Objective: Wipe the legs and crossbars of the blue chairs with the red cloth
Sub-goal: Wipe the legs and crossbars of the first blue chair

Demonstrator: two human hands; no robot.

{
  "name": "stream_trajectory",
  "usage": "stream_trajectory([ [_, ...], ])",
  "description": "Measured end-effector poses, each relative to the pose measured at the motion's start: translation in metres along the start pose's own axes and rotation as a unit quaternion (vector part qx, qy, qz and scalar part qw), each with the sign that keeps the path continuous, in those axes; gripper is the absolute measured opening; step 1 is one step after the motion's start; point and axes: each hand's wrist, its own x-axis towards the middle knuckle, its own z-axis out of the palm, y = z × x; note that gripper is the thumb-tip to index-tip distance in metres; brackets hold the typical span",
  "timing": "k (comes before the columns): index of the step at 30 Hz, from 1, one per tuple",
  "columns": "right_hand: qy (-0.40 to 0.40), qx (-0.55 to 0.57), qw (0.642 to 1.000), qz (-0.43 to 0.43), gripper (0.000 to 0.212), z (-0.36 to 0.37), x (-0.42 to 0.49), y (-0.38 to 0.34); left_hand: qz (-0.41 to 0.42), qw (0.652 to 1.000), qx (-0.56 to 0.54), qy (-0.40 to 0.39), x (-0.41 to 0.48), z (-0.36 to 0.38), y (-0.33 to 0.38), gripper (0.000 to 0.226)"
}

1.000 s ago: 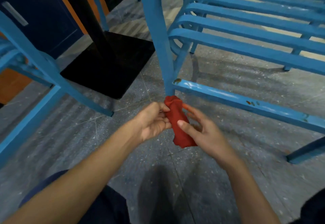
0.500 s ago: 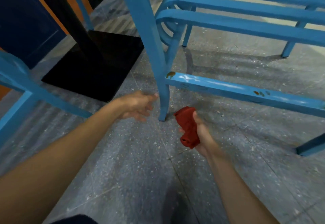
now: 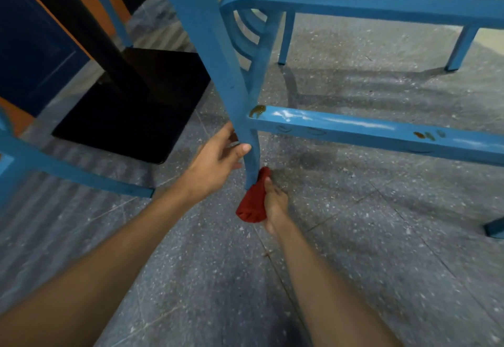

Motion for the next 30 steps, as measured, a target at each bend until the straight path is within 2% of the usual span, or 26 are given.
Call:
stream_trajectory([
  [4,0.004,0.025,1.000,-0.014,0.009,0.001,-0.001,0.003,0.004,1.000,-0.021,0.000,-0.003,0.004,-0.002,0.040],
  [6,0.021,0.001,1.000,-0.008,0.002,0.002,0.007,-0.004,0.001,0.999,-0.040,0.000,-0.003,0.005,-0.002,0.038],
  [10,0.044,-0.106,0.992,-0.047,0.021,0.007,0.015,-0.028,-0.002,0.997,-0.076,-0.005,-0.004,0.006,0.000,0.037],
  [13,0.043,-0.097,0.992,-0.071,0.022,0.005,0.008,-0.016,-0.003,0.996,-0.086,-0.006,-0.004,0.006,-0.002,0.038],
  [16,0.044,-0.110,0.992,-0.052,0.026,-0.002,0.001,0.004,-0.002,0.997,-0.077,-0.006,-0.004,0.005,-0.003,0.041],
  [20,0.055,-0.171,0.982,-0.051,0.031,0.004,0.006,-0.019,0.002,0.996,-0.093,-0.006,-0.005,0.009,-0.001,0.036],
  [22,0.041,-0.158,0.985,-0.049,0.030,0.008,0.004,-0.029,0.001,0.996,-0.090,-0.005,-0.006,0.009,-0.001,0.036],
  [26,-0.004,-0.056,0.997,-0.045,0.027,0.006,0.000,-0.010,-0.001,0.997,-0.079,-0.001,-0.005,0.007,-0.003,0.041],
  [30,0.039,-0.076,0.996,-0.019,0.028,0.000,-0.004,0.004,-0.003,0.997,-0.078,0.001,-0.005,0.009,-0.004,0.042],
])
